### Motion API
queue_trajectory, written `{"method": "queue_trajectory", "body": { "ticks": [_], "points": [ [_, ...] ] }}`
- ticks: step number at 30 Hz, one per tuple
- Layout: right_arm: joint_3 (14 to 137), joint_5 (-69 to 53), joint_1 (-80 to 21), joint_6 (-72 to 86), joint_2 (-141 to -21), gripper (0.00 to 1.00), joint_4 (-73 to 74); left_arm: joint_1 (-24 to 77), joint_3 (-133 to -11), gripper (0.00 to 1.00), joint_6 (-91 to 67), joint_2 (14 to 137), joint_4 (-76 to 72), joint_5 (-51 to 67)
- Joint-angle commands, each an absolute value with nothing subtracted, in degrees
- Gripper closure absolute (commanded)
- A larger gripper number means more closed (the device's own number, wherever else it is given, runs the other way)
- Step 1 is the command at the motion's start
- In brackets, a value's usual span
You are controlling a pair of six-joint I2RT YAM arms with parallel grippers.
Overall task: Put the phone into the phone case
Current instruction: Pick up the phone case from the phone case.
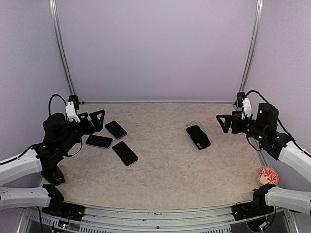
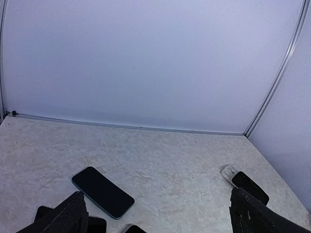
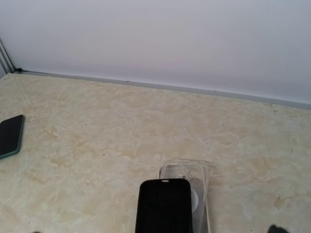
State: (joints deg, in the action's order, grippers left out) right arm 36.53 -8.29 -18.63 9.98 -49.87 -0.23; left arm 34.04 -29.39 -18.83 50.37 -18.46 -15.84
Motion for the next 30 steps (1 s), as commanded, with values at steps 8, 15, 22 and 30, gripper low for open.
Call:
{"method": "queue_trajectory", "body": {
  "ticks": [8,15,22,30],
  "points": [
    [38.84,-9.23,-19.25,14.35,-47.01,0.0,1.54,33.57,-30.59,0.01,-19.59,50.19,-18.63,-15.82],
    [34.64,-10.54,-19.25,13.73,-39.45,0.0,-0.61,33.57,-30.07,0.01,-21.09,49.67,-18.76,-15.4],
    [39.07,-10.56,-19.25,12.8,-46.7,0.0,8.16,33.52,-29.58,0.01,-23.92,50.21,-18.38,-15.81],
    [43.25,-11.56,-19.34,14.59,-56.89,0.0,12.68,33.55,-28.45,0.01,-26.94,50.54,-18.37,-14.95]
  ]
}}
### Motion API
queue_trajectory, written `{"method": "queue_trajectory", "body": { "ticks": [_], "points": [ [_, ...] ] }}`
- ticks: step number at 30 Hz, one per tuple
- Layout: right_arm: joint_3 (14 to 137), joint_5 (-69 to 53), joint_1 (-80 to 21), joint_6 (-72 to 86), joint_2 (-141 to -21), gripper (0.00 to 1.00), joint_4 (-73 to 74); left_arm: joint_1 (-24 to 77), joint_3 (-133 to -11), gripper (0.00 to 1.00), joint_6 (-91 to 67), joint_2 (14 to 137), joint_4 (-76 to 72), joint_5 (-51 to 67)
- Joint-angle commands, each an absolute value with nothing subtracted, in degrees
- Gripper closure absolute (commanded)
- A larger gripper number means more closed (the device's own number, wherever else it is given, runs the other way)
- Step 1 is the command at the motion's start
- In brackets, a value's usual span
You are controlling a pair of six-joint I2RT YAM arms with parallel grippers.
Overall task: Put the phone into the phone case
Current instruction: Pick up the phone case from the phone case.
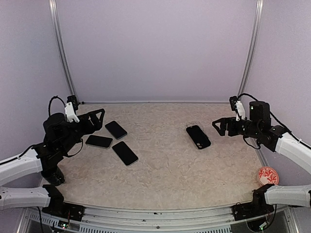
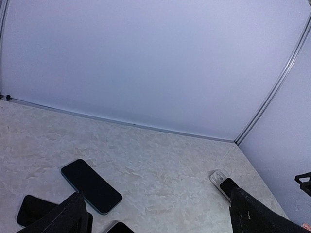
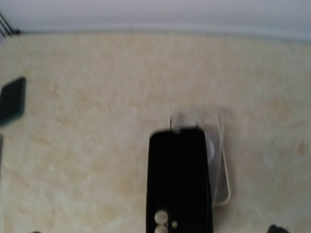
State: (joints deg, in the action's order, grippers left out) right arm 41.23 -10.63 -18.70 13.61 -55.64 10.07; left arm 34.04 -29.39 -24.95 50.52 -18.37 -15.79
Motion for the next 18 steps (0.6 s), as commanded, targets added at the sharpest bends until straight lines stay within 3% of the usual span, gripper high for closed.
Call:
{"method": "queue_trajectory", "body": {
  "ticks": [1,5,18],
  "points": [
    [43.45,-11.78,-19.34,14.58,-57.44,0.0,12.63,33.56,-28.41,0.01,-27.09,50.67,-18.41,-14.54],
    [45.8,-12.03,-19.42,14.06,-61.63,0.03,14.19,33.57,-28.75,0.01,-28.08,51.81,-17.76,-13.47],
    [51.59,-6.67,-19.57,11.31,-74.51,0.29,16.92,34.36,-29.2,0.01,-28.92,54.93,-16.83,-11.58]
  ]
}}
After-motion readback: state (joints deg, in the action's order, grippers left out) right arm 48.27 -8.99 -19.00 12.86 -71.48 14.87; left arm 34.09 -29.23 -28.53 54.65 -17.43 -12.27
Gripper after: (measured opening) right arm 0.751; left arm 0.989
